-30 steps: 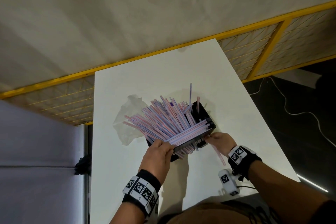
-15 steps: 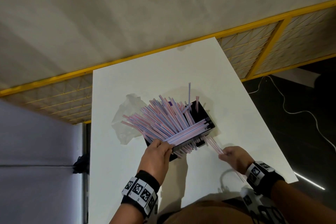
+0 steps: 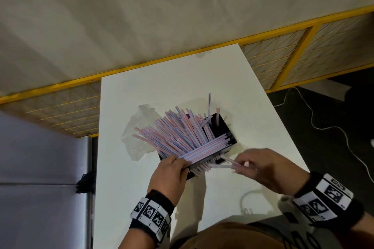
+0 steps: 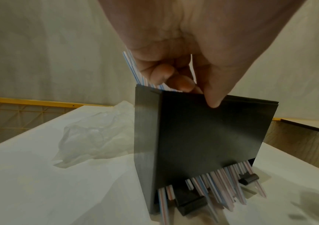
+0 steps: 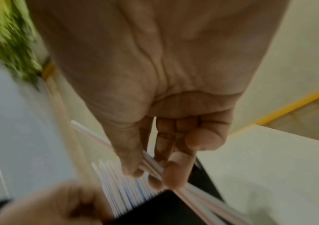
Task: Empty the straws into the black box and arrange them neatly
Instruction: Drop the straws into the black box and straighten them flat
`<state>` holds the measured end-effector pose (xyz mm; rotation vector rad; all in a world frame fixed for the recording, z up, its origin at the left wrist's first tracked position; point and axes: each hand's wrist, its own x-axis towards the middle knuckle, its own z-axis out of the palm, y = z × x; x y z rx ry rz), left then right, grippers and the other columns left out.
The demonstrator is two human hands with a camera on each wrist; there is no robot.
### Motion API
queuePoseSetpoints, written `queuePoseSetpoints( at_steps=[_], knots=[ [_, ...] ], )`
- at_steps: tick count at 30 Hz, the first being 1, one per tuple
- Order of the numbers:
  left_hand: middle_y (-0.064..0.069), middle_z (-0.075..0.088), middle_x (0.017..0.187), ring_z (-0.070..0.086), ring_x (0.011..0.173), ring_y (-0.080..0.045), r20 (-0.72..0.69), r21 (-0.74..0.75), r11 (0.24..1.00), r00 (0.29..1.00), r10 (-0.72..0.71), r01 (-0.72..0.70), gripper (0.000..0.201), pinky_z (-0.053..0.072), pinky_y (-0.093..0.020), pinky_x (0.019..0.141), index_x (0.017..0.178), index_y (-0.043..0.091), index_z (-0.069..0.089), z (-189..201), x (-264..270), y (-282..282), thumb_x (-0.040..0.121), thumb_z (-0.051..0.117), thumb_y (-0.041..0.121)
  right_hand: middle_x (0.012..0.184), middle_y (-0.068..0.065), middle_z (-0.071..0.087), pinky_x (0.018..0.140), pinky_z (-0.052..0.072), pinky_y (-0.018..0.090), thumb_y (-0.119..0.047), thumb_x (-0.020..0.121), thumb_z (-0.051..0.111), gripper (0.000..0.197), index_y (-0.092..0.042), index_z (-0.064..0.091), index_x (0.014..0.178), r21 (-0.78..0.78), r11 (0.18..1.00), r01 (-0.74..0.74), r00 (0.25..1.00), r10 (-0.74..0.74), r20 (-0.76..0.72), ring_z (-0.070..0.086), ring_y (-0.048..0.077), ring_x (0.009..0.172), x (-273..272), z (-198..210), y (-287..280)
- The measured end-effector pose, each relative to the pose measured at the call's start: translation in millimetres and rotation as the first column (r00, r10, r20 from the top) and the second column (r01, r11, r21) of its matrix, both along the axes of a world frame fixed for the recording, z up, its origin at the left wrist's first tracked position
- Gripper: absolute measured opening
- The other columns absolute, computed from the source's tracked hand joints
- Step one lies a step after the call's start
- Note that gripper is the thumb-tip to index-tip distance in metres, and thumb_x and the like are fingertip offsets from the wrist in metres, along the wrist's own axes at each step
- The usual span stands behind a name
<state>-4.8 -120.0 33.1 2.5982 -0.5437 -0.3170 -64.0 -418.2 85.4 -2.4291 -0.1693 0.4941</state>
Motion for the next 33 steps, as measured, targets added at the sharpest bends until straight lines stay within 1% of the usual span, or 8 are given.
queuePoseSetpoints(
  at_steps=[4,7,11,14,21,24,28,33],
  knots=[
    [0.005,0.062,0.091,0.059,0.083,-0.023,0.088,0.02,0.999,0.996,-0.034,0.032,0.019,0.047,-0.029,0.072,0.108,0.028,0.078,3.1,0.3,8.5,0.091,0.073,0.019,0.086,-0.014,0.059,0.067,0.044,0.024,-0.048,0.1,0.051,0.019,-0.035,0.064,0.097,0.111,0.993,-0.038,0.974,0.012,0.227,0.057,0.008,0.081,42.0,36.4,31.0],
    [0.005,0.062,0.084,0.059,0.071,-0.024,0.152,0.063,0.997,0.987,-0.059,0.05,0.018,0.049,-0.033,0.061,0.101,0.028,0.079,2.2,-2.2,12.8,0.086,0.079,0.018,0.092,-0.01,0.057,0.07,0.047,0.033,-0.039,0.104,0.049,0.016,-0.03,0.062,0.1,-0.09,0.993,-0.071,0.953,0.094,0.289,0.053,0.009,0.082,71.0,30.3,53.6],
    [0.006,0.062,0.084,0.061,0.072,-0.022,0.165,0.015,0.999,0.986,0.031,-0.034,0.016,0.052,-0.034,0.064,0.096,0.028,0.078,0.4,-3.6,16.5,0.084,0.08,0.017,0.102,-0.002,0.061,0.079,0.052,0.036,-0.036,0.108,0.043,0.027,-0.021,0.065,0.113,-0.35,0.911,-0.216,0.939,0.292,0.179,0.06,0.019,0.091,94.8,4.7,78.4],
    [0.006,0.059,0.09,0.06,0.08,-0.021,0.137,-0.007,0.994,0.985,0.105,-0.106,0.017,0.053,-0.033,0.071,0.098,0.025,0.072,-1.1,-2.9,17.8,0.084,0.078,0.021,0.109,0.003,0.062,0.086,0.053,0.042,-0.04,0.106,0.046,0.032,-0.015,0.064,0.115,-0.406,0.868,-0.285,0.934,0.347,0.087,0.061,0.024,0.099,98.8,-15.2,86.5],
    [0.009,0.041,0.101,0.047,0.091,-0.015,0.155,-0.141,0.954,0.946,0.285,-0.264,0.059,0.044,-0.025,0.08,0.11,0.023,0.047,-1.3,-1.7,17.9,0.069,0.089,0.02,0.11,0.002,0.061,0.084,0.044,0.041,-0.045,0.109,0.03,0.042,-0.02,0.064,0.109,-0.532,0.81,-0.249,0.924,0.362,0.119,0.055,0.025,0.103,86.6,-53.4,85.6],
    [0.002,0.051,0.117,0.054,0.103,-0.019,0.215,-0.075,0.976,0.952,0.218,-0.206,0.065,0.05,-0.03,0.089,0.128,0.019,0.052,-1.2,1.0,16.2,0.074,0.086,0.026,0.107,0.003,0.061,0.083,0.045,0.042,-0.042,0.11,0.031,0.039,-0.02,0.062,0.105,-0.508,0.824,-0.251,0.926,0.357,0.121,0.056,0.026,0.1,83.9,-59.9,84.1],
    [0.008,0.064,0.107,0.063,0.092,-0.018,0.25,0.059,0.998,0.968,-0.026,0.012,0.026,0.05,-0.034,0.08,0.112,0.028,0.069,-3.7,2.7,9.6,0.087,0.074,0.029,0.106,0.003,0.06,0.084,0.041,0.04,-0.05,0.108,0.024,0.051,-0.019,0.065,0.104,-0.464,0.864,-0.195,0.95,0.283,0.128,0.055,0.024,0.1,82.7,-65.9,83.3],
    [0.015,0.068,0.12,0.062,0.113,-0.009,0.159,0.141,0.989,0.985,-0.064,0.042,0.029,0.032,-0.036,0.115,0.121,0.033,0.069,-14.2,0.8,6.4,0.101,0.05,0.042,0.1,-0.002,0.058,0.082,0.04,0.037,-0.059,0.102,0.011,0.066,-0.023,0.066,0.104,-0.423,0.889,-0.174,0.962,0.246,0.122,0.056,0.021,0.094,80.8,-73.0,85.6]
  ],
)
